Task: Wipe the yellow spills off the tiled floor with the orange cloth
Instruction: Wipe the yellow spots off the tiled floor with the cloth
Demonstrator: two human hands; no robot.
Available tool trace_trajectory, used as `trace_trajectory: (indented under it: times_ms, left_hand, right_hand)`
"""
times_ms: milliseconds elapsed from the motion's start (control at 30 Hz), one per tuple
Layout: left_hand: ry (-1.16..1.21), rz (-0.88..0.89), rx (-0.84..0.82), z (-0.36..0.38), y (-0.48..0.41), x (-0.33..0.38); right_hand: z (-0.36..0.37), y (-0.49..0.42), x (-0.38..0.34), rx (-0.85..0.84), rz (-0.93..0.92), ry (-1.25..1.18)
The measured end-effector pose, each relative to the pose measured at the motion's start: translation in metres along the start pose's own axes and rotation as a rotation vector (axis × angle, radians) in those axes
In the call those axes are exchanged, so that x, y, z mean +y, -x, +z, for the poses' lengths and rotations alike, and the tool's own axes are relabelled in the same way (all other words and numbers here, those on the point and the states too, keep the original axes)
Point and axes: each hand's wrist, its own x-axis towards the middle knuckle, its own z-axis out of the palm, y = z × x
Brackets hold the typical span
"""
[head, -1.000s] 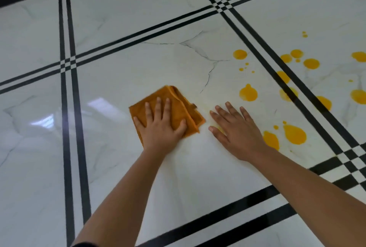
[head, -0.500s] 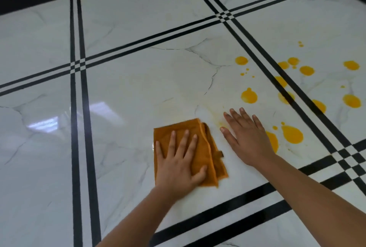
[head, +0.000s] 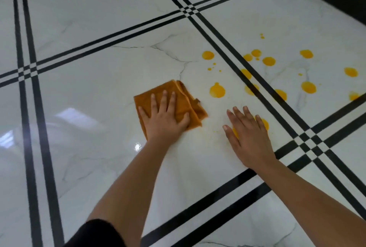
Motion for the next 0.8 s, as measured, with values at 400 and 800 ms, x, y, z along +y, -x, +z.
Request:
trace_trajectory:
  times_ms: [400, 800]
  left_hand:
    - [0.008, 0.194, 0.024, 0.018, 0.07, 0.044]
    - [-0.047, 0.363, -0.036, 0.028, 0.114, 0.069]
  right_hand:
    - [-0.005, 0.043, 0.041, 0.013, 0.135, -0.005]
    - [-0.021, 0.071, 0.072, 0.04, 0.238, -0.031]
